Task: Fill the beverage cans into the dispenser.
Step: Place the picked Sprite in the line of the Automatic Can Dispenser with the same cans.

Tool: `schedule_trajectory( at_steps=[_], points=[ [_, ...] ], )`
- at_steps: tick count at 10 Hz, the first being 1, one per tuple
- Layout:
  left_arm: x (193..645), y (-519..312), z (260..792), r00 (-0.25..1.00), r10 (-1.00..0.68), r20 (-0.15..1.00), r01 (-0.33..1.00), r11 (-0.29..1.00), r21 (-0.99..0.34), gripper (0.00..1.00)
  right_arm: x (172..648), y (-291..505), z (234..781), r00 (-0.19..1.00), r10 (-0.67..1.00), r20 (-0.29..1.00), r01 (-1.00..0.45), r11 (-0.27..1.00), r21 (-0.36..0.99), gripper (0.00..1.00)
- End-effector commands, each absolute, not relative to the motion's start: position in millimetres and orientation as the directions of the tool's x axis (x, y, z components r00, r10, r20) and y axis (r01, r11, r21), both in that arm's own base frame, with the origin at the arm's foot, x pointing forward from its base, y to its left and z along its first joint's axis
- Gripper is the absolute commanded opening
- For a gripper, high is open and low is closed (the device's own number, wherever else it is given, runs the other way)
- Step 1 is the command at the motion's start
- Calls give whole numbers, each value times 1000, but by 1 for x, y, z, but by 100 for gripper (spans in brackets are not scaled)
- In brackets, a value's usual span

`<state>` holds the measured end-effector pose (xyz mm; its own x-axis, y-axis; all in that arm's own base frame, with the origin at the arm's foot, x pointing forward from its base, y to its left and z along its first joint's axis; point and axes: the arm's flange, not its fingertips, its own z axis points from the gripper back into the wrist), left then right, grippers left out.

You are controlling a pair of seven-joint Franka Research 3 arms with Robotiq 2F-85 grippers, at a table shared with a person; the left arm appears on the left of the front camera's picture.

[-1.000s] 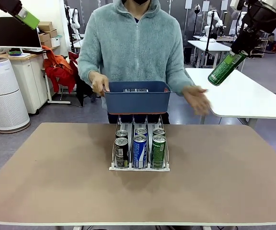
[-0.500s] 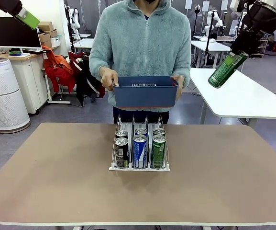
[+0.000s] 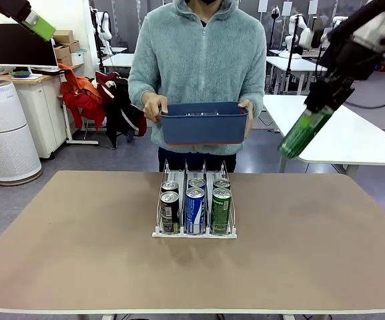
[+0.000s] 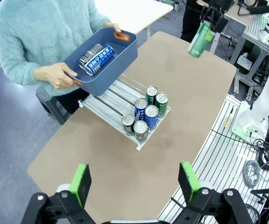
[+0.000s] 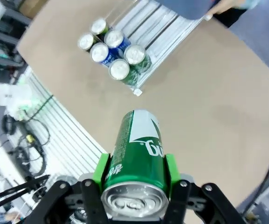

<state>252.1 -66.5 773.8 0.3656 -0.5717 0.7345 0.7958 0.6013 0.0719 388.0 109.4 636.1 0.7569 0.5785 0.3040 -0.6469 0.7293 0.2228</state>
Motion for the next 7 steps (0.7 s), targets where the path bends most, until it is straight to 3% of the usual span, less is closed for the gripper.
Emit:
schedule_trajectory(
  at_steps=[1,3,5,7],
  points=[
    [252,-66,771,360,-578,732,797,598,80,100,381,123,610,684,649,333,-719,677,156,58],
    [252,-66,771,360,-578,732,797,598,80,100,385,137,583,606,727,322,-779,625,56,58],
    [252,-66,771,360,-578,732,797,598,80,100,396,142,568,613,736,288,-786,607,121,58],
    [252,-66,771,360,-578,732,797,598,80,100,385,143,578,622,727,292,-775,625,93,58]
  ],
)
